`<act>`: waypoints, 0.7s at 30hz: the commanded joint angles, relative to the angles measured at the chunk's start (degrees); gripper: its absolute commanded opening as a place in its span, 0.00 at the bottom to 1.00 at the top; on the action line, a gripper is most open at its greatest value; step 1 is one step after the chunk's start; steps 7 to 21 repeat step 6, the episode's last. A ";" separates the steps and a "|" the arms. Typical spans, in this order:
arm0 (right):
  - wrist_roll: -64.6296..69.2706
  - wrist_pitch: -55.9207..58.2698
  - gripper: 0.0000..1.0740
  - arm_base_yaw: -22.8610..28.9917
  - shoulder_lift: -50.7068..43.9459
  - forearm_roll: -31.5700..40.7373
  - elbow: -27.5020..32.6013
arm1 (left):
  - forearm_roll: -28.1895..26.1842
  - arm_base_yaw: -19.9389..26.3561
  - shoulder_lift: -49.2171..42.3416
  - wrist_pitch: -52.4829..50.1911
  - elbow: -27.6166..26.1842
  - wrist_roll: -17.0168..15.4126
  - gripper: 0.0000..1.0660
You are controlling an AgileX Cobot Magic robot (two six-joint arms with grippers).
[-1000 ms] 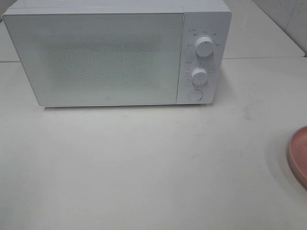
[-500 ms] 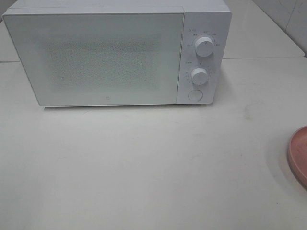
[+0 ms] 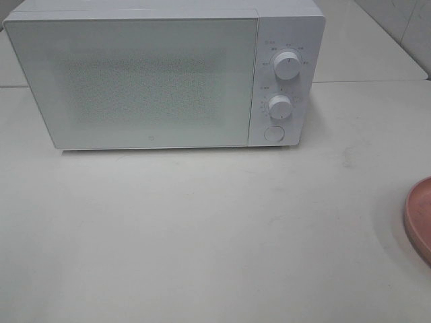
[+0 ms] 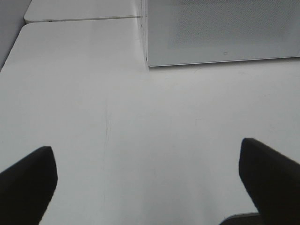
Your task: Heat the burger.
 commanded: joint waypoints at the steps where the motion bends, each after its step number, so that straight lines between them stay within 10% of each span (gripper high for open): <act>1: -0.52 -0.17 0.70 -0.34 -1.26 0.23 0.17 | -0.11 -0.23 -1.03 -0.80 0.11 -0.17 0.92; 21: -0.52 -0.17 0.70 -0.34 -1.26 0.23 0.17 | -0.11 -0.23 -1.03 -0.80 0.11 -0.17 0.92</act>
